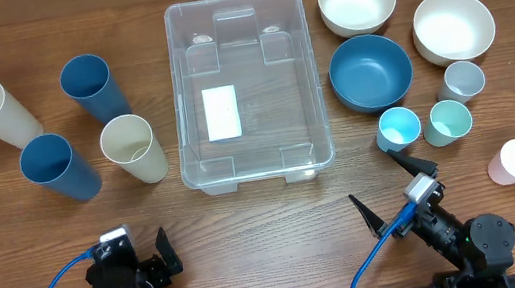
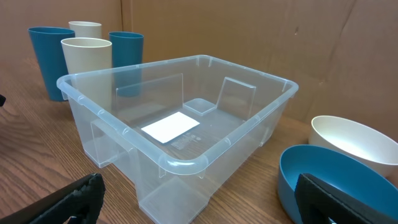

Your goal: Pack container

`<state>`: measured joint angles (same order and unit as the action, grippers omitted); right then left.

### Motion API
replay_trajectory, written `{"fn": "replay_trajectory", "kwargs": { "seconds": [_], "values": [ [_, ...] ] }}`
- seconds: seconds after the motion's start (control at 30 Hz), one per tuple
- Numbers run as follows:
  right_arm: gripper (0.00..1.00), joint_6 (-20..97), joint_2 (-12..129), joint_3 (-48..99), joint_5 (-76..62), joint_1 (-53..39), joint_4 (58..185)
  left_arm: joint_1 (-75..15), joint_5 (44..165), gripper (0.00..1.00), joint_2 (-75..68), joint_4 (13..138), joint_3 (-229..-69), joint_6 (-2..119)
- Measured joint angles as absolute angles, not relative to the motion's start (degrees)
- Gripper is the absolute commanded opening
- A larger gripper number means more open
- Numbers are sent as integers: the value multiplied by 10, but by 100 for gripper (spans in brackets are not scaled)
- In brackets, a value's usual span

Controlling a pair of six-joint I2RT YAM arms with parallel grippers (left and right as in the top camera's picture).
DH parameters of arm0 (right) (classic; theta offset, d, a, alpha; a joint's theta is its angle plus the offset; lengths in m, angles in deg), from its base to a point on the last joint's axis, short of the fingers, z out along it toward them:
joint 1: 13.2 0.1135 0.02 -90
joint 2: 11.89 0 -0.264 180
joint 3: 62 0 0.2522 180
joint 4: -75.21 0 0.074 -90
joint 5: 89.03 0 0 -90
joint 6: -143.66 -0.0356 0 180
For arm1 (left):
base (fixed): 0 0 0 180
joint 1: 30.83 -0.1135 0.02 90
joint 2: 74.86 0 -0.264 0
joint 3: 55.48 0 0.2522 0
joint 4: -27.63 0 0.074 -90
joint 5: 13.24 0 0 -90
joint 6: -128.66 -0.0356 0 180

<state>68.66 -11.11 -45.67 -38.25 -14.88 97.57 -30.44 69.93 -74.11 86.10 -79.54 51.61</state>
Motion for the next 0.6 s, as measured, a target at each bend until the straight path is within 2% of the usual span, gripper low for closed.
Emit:
{"fn": "replay_trajectory", "kwargs": {
  "seconds": [0.07,0.1,0.17,0.6],
  "values": [
    [100,686,-111,-457,-382,-149,975,-304,686,100,-739,830,-788,513],
    [100,687,-112,-458,-383,-149,978,-305,663,100,-727,672,-773,507],
    [100,686,-112,-458,-386,-147,975,-306,623,100,-726,533,-766,504],
    [100,687,-112,-458,-386,-147,976,-306,567,100,-723,531,-731,501]
  ]
}}
